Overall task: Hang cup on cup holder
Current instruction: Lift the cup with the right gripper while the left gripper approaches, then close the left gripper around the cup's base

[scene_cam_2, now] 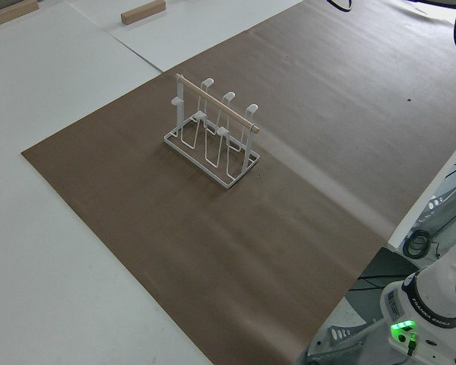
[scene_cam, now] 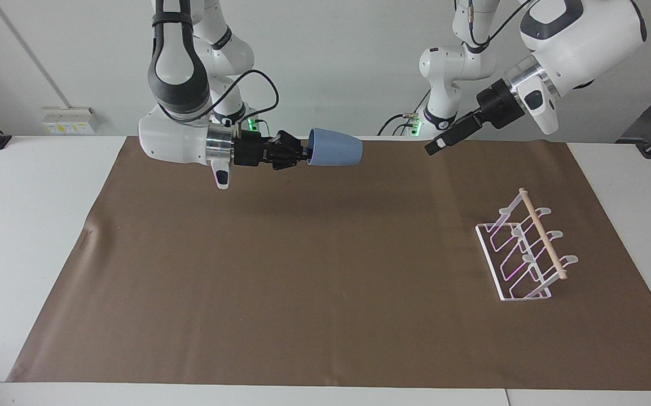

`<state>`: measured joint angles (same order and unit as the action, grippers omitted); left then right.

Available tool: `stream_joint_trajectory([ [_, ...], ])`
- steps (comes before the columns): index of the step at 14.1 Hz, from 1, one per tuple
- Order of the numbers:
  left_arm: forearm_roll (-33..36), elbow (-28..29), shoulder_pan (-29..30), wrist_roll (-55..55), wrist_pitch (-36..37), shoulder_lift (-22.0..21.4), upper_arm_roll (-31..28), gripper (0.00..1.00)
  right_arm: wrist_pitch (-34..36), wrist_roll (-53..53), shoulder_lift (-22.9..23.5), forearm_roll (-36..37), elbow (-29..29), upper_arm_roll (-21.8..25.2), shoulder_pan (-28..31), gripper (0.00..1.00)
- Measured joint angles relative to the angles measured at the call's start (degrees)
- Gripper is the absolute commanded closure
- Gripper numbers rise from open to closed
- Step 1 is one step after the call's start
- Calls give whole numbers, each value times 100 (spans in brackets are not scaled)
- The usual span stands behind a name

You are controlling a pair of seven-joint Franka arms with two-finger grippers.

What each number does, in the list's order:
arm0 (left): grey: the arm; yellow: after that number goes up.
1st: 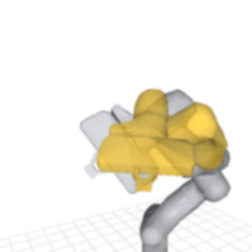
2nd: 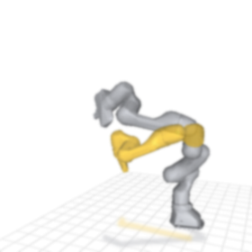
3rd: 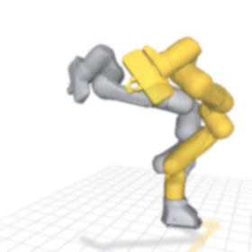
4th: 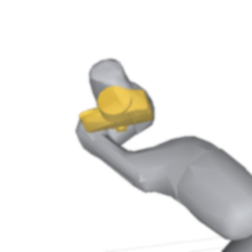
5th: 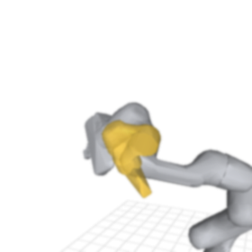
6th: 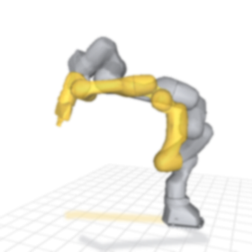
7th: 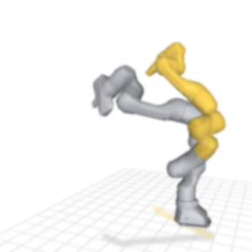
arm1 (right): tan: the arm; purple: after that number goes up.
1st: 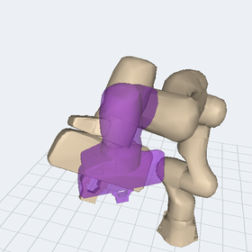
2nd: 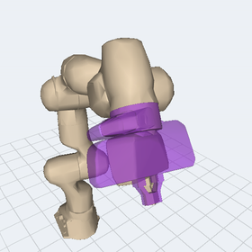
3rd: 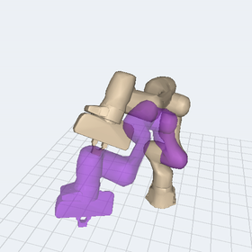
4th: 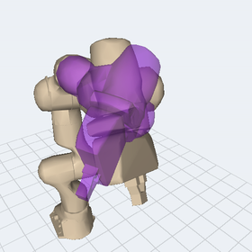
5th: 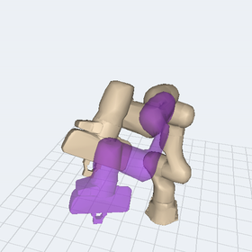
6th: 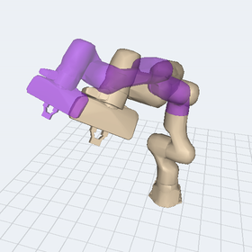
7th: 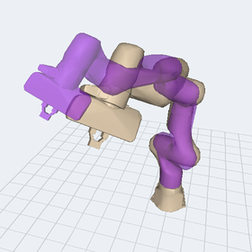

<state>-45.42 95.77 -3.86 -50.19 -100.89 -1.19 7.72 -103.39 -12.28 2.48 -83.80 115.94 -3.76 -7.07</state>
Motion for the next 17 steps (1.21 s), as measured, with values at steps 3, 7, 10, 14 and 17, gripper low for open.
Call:
stream_joint_trajectory([
  [3,-93,333,-320,-278,-195,-119,20,0,-395,174,-2,-271,63,-10,-437,100],
  [7,-106,744,-620,-630,-496,-327,32,0,-483,249,-2,-472,155,0,-533,100],
  [10,-109,944,-803,-1187,-838,-421,38,0,-483,249,-7,-792,171,14,-531,100],
  [14,-122,1064,-962,-2048,-1385,-467,43,0,-482,249,-26,-1040,205,19,-530,100],
  [17,-122,1145,-1094,-2649,-1763,-467,49,0,-481,249,-48,-1064,205,19,-530,100],
])
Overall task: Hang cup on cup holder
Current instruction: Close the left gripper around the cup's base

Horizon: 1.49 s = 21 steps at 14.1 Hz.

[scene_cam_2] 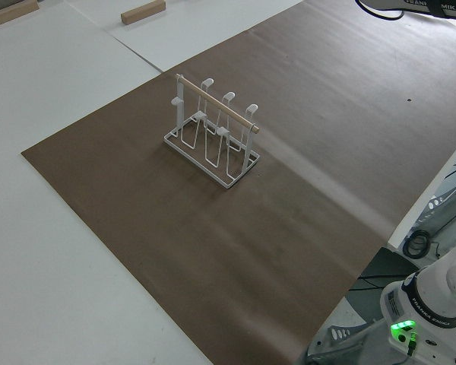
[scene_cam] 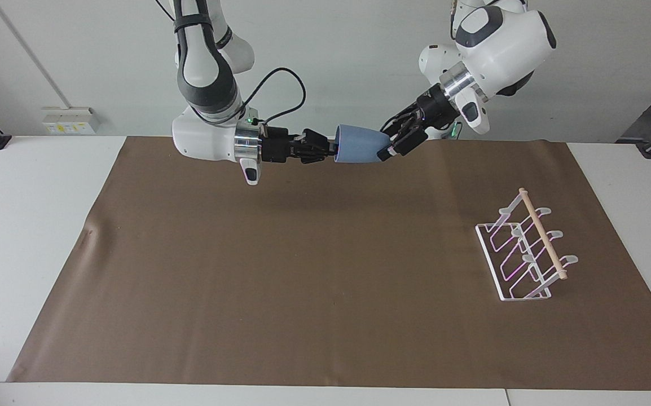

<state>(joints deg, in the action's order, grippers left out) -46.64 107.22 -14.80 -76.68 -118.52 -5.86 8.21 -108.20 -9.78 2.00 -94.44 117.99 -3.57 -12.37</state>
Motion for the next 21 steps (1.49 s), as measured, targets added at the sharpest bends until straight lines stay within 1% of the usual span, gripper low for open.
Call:
stream_joint_trajectory([
  [4,32,2,-73,-703,-177,-20,53,0,0,0,-2,-1,1,0,0,100],
  [8,651,-1,-274,-1872,-344,-32,123,0,1,0,-4,-1,30,0,-1,100],
  [19,763,-12,-300,-2474,-651,-45,131,0,1,0,-10,-2,35,1,0,100],
  [20,769,-12,-300,-2488,-668,-45,131,7,1,0,-10,-2,35,1,0,100],
  [21,789,-12,-300,-2495,-676,-45,131,27,1,0,-10,-2,35,1,0,100],
])
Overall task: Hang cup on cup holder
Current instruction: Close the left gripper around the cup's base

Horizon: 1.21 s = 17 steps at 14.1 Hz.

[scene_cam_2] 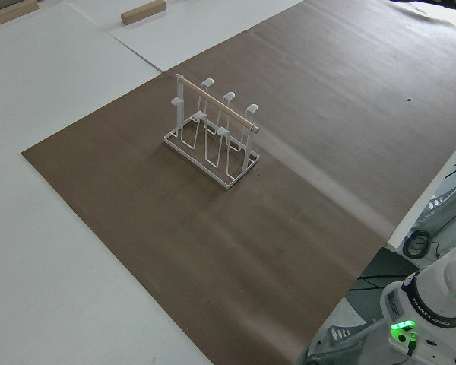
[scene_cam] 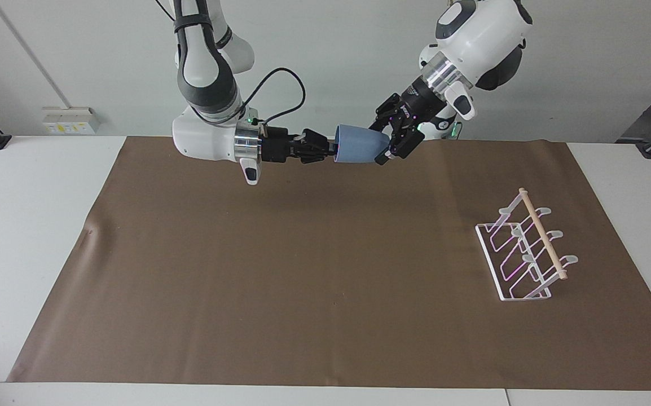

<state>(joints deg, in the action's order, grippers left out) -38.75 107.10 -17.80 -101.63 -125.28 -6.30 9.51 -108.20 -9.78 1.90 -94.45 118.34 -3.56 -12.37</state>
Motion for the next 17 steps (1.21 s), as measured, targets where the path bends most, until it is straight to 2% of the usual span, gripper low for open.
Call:
stream_joint_trajectory([
  [3,95,0,-1,-16,-6,-6,6,85,-52,0,1,-10,0,5,2,100],
  [4,154,0,-3,-16,-10,-18,16,100,-96,0,1,-18,2,14,4,100],
  [12,282,-2,-26,-74,-28,-36,24,100,-93,0,0,-18,3,13,2,100],
  [17,298,-2,-30,-122,-27,-42,25,100,-85,0,0,-18,2,15,3,87],
])
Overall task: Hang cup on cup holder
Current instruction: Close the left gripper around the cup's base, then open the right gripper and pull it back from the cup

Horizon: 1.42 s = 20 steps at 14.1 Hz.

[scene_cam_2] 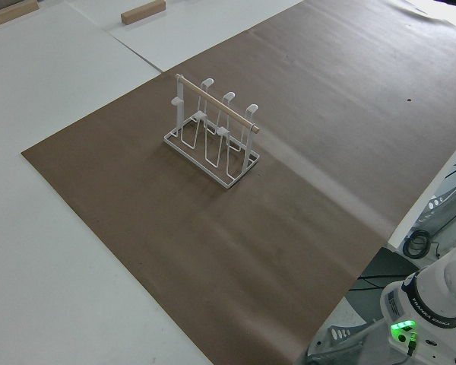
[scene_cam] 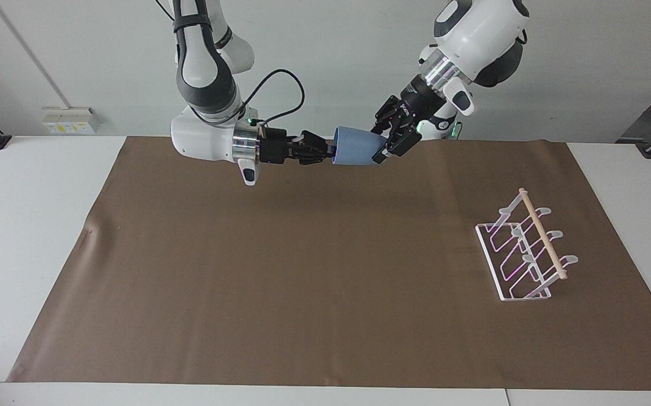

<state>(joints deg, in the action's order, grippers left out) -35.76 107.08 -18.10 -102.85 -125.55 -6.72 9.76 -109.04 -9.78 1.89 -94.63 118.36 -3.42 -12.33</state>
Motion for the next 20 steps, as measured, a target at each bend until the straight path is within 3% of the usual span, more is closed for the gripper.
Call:
stream_joint_trajectory([
  [5,15,0,-3,-23,0,-2,-1,100,1,0,0,0,0,0,0,80],
  [7,15,0,-3,-26,1,-2,-1,100,1,0,0,0,0,0,0,66],
  [9,16,0,-3,-28,1,-3,-1,100,2,0,0,0,0,0,0,63],
  [12,16,1,-3,-33,2,-3,-1,100,2,0,0,0,0,0,0,38],
  [14,16,1,-4,-34,2,-4,-2,100,2,1,0,0,0,0,0,37],
  [16,17,3,-3,-106,-3,-4,-10,100,22,2,-8,-2,-2,-3,-3,16],
  [20,18,3,-3,-190,-6,-3,-19,100,39,3,-27,-2,-2,-6,-4,16],
])
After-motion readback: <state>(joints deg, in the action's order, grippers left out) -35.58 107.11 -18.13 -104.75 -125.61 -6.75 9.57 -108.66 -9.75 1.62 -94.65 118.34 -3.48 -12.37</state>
